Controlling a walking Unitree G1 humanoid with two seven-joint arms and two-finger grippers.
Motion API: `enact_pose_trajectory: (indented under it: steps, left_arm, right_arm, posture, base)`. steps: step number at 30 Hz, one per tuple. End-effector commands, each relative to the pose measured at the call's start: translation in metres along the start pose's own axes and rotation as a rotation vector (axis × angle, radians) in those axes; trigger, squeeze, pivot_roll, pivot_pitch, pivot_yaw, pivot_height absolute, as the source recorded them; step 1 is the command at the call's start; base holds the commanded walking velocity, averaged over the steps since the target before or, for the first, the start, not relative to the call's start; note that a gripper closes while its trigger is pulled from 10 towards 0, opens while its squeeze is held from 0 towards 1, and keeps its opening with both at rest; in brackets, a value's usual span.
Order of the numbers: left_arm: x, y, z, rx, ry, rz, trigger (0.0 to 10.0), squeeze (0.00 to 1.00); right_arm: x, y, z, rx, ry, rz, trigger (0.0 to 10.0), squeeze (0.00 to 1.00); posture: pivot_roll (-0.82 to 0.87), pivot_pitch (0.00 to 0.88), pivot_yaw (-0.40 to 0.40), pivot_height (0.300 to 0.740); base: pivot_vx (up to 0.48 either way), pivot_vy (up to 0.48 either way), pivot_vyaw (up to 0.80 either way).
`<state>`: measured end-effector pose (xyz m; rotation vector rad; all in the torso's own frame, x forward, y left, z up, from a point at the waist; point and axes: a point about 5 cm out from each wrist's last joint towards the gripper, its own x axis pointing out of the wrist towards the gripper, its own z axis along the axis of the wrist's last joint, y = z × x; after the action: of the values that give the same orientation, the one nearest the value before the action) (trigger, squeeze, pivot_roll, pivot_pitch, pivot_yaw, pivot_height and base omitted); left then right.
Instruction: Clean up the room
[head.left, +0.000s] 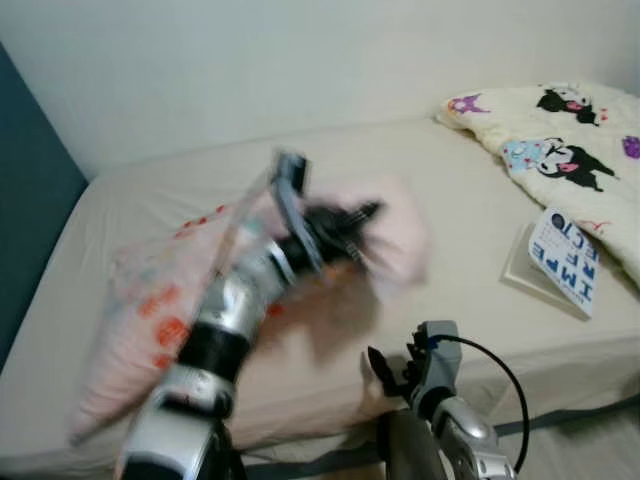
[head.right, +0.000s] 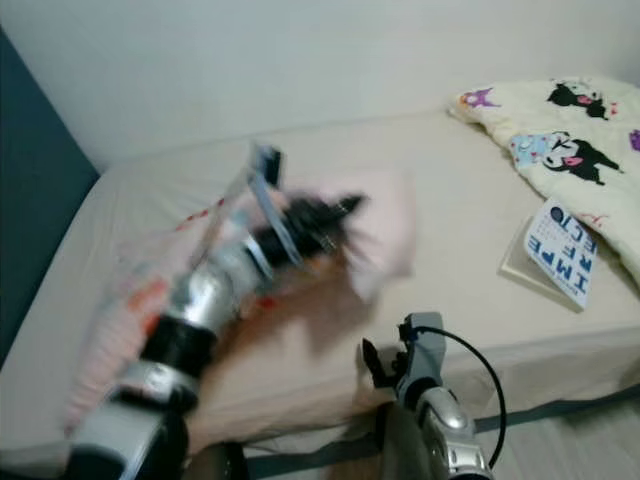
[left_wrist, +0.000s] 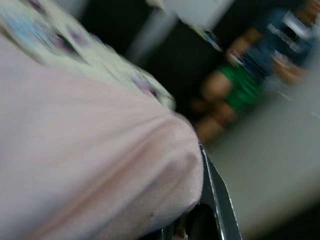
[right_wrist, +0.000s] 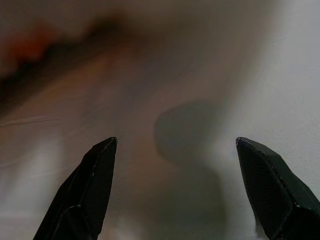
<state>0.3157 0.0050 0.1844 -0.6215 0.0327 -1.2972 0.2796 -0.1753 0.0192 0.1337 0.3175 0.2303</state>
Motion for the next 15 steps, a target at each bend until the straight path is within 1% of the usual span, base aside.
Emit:
enact_pose_trajectory:
  steps: [1,2,3,4,5,6,9,10,11,12,13,14,15]
  left_arm:
    - [0.006,-0.024,0.007,0.024,-0.016,-0.184,0.0,0.0]
    - [0.002,-0.025,0.003,0.014,-0.005,-0.193,0.0,0.0]
    - [0.002,-0.025,0.003,0.014,-0.005,-0.193,0.0,0.0]
    - [-0.006,-0.024,0.0,-0.001,0.006,-0.191,0.0,0.0]
    - [-0.018,-0.02,-0.002,-0.004,0.019,-0.166,0.0,0.0]
    - [-0.025,-0.017,-0.003,-0.003,0.027,-0.147,0.0,0.0]
    - [-0.025,-0.017,-0.003,-0.003,0.027,-0.147,0.0,0.0]
    - [-0.036,-0.012,-0.003,0.005,0.04,-0.109,0.0,0.0]
    - [-0.049,-0.002,-0.001,0.034,0.059,-0.03,0.0,0.0]
    - [-0.049,-0.002,-0.001,0.034,0.059,-0.03,0.0,0.0]
    - [-0.07,0.019,0.001,0.107,0.13,0.15,0.0,0.0]
    - [-0.096,0.042,0.005,0.178,0.213,0.365,0.0,0.0]
    - [-0.096,0.042,0.005,0.178,0.213,0.365,0.0,0.0]
  right_arm:
    - [-0.003,0.0,-0.009,0.018,0.034,-0.012,10.0,0.0]
    - [-0.003,0.0,-0.009,0.018,0.034,-0.011,10.0,0.0]
    - [-0.003,0.0,-0.009,0.018,0.034,-0.011,10.0,0.0]
    - [-0.003,0.0,-0.009,0.022,0.034,-0.011,10.0,0.0]
    - [-0.003,0.0,-0.009,0.025,0.035,-0.009,10.0,0.0]
    - [-0.002,0.0,-0.009,0.027,0.035,-0.008,10.0,0.0]
    - [-0.002,0.0,-0.009,0.027,0.035,-0.008,10.0,0.0]
    - [-0.002,0.0,-0.009,0.029,0.036,-0.007,10.0,0.0]
    - [-0.002,0.0,-0.009,0.032,0.036,-0.006,10.0,0.0]
    - [-0.002,0.0,-0.009,0.032,0.036,-0.006,10.0,0.0]
    - [-0.002,0.0,-0.009,0.035,0.036,-0.005,10.0,0.0]
    - [-0.001,0.0,-0.009,0.039,0.036,-0.004,10.0,0.0]
    - [-0.001,0.0,-0.009,0.039,0.036,-0.004,10.0,0.0]
  posture:
    - [-0.14,0.106,0.043,0.581]
    - [-0.14,0.106,0.043,0.581]
    - [-0.14,0.106,0.043,0.581]
    - [-0.14,0.108,0.041,0.581]
    - [-0.13,0.107,0.041,0.581]
    - [-0.13,0.108,0.042,0.581]
    - [-0.13,0.108,0.042,0.581]
    - [-0.13,0.108,0.042,0.581]
    - [-0.13,0.109,0.042,0.581]
    - [-0.13,0.109,0.042,0.581]
    - [-0.12,0.109,0.042,0.581]
    - [-0.12,0.11,0.042,0.581]
    - [-0.12,0.11,0.042,0.581]
  base:
    - [0.0,0.0,0.0]
    - [0.0,0.0,0.0]
    - [0.0,0.0,0.0]
    - [0.0,0.0,0.0]
    - [0.0,0.0,0.0]
    - [0.0,0.0,0.0]
    - [0.0,0.0,0.0]
    - [0.0,0.0,0.0]
    - [0.0,0.0,0.0]
    - [0.0,0.0,0.0]
    - [0.0,0.0,0.0]
    - [0.0,0.0,0.0]
    - [0.0,0.0,0.0]
